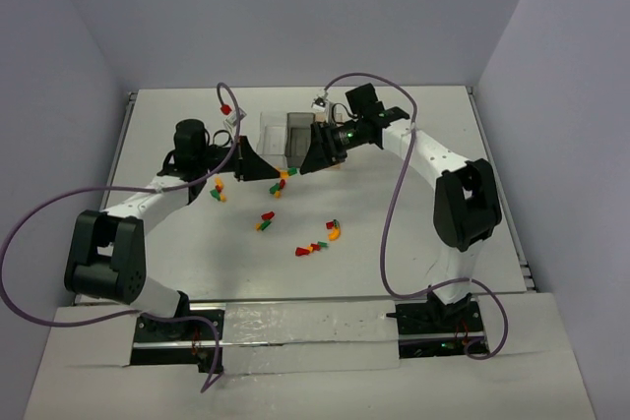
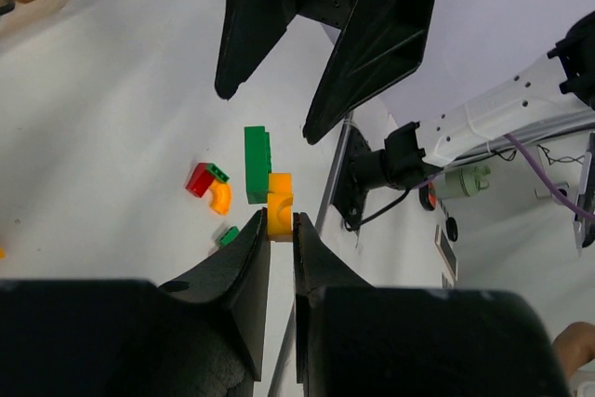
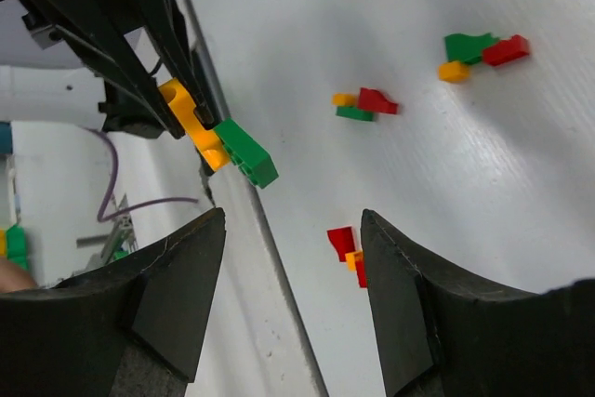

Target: Sort the legos into containers by color

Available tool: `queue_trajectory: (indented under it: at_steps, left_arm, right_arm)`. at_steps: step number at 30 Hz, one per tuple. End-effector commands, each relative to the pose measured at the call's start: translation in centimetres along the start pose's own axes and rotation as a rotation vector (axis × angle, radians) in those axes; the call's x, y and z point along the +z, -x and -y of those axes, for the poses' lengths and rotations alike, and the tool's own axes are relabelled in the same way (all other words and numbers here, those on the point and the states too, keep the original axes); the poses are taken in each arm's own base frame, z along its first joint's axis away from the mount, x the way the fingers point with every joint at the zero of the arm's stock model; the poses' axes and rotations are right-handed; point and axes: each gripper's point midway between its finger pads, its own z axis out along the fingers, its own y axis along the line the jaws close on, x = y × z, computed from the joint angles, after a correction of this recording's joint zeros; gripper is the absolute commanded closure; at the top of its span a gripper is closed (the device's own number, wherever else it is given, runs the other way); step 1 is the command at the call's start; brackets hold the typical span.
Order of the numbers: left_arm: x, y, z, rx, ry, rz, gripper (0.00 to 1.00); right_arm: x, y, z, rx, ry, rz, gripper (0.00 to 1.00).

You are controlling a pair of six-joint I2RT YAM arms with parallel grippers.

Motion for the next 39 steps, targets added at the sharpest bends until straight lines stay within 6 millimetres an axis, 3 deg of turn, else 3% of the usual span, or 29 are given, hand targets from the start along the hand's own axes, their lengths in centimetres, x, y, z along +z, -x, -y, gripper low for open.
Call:
queue_trajectory:
  at_steps: [1, 8, 17, 28, 30, 31, 32, 34, 39]
  left_arm:
    - [-0.7, 0.8, 3.2, 0.111, -0.107, 0.004, 1.00]
    - [-0.9, 0.3, 3.6, 0.092, -0.132, 0.000, 1.00]
    - [-0.9, 0.2, 4.0, 0.082, -0.150, 0.001, 1.00]
    - [-0.7, -0.2, 3.5, 0.059, -0.144, -0.007, 1.00]
    - [-0.7, -0.2, 3.5, 0.056, -0.144, -0.007, 1.00]
    - [-0.6, -0.2, 3.4, 0.055, -0.142, -0.006, 1.00]
    - [-0.6, -0.2, 3.4, 0.055, -0.142, -0.005, 1.00]
    - [-0.6, -0.2, 3.3, 0.047, -0.142, -0.008, 1.00]
    - [-0.6, -0.1, 3.6, 0.042, -0.155, -0.013, 1.00]
  right_arm:
    - [0.1, 0.1, -3.5, -0.088, 0.152, -0.010, 0.32]
    - [0.2, -0.3, -4.7, -0.109, 0.191, -0.023, 0.35]
    - [0.7, -0.1, -5.0, -0.129, 0.187, -0.025, 0.54]
    - [0.8, 0.1, -5.9, -0.140, 0.214, -0.025, 0.63]
    - [0.8, 0.2, -6.1, -0.142, 0.218, -0.025, 0.66]
    - [0.8, 0.2, -6.2, -0.145, 0.220, -0.025, 0.77]
    - [0.8, 0.2, -6.3, -0.146, 0.221, -0.024, 0.78]
    - [0.9, 0.3, -6.3, -0.148, 0.221, -0.022, 1.00]
    - [1.1, 0.6, -5.5, -0.140, 0.164, -0.002, 1.00]
